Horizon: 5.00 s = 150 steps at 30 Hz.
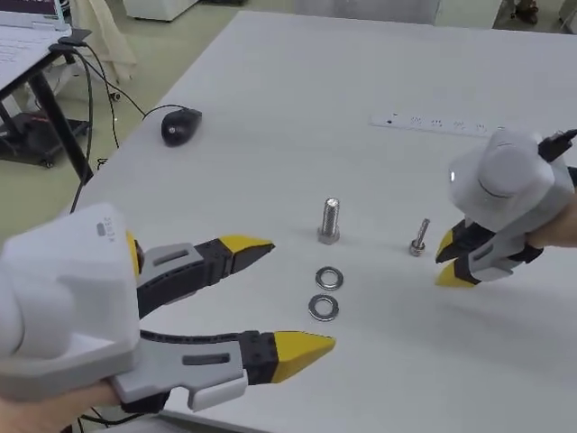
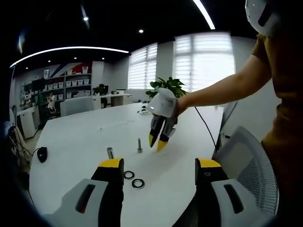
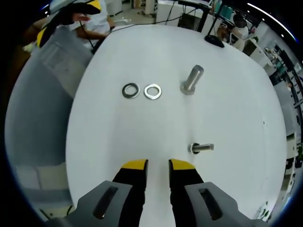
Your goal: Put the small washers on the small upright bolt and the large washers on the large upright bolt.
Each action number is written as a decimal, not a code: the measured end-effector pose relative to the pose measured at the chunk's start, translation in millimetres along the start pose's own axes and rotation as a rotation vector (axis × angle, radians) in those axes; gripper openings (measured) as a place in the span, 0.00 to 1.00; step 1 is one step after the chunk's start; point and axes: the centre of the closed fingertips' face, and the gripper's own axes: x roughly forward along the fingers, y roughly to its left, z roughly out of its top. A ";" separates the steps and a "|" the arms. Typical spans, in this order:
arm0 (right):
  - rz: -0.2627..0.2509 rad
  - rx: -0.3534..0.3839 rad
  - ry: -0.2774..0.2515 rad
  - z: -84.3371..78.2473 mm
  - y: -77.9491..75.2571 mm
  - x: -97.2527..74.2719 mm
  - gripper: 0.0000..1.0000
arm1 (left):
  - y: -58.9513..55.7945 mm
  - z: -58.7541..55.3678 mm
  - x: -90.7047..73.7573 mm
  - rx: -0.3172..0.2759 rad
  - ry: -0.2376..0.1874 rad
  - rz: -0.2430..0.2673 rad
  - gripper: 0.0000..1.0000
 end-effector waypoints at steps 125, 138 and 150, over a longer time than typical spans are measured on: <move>-0.034 -0.081 -0.092 133.1 -78.6 -6.4 0.22 | 18.8 6.2 1.4 -0.016 -0.025 0.001 0.60; -0.011 -0.093 -0.070 134.8 -84.1 13.2 0.22 | 26.2 3.7 1.1 -0.033 -0.027 0.011 0.60; -0.004 -0.120 -0.021 126.8 -80.5 30.8 0.22 | 26.4 -0.6 2.8 -0.049 -0.023 0.015 0.60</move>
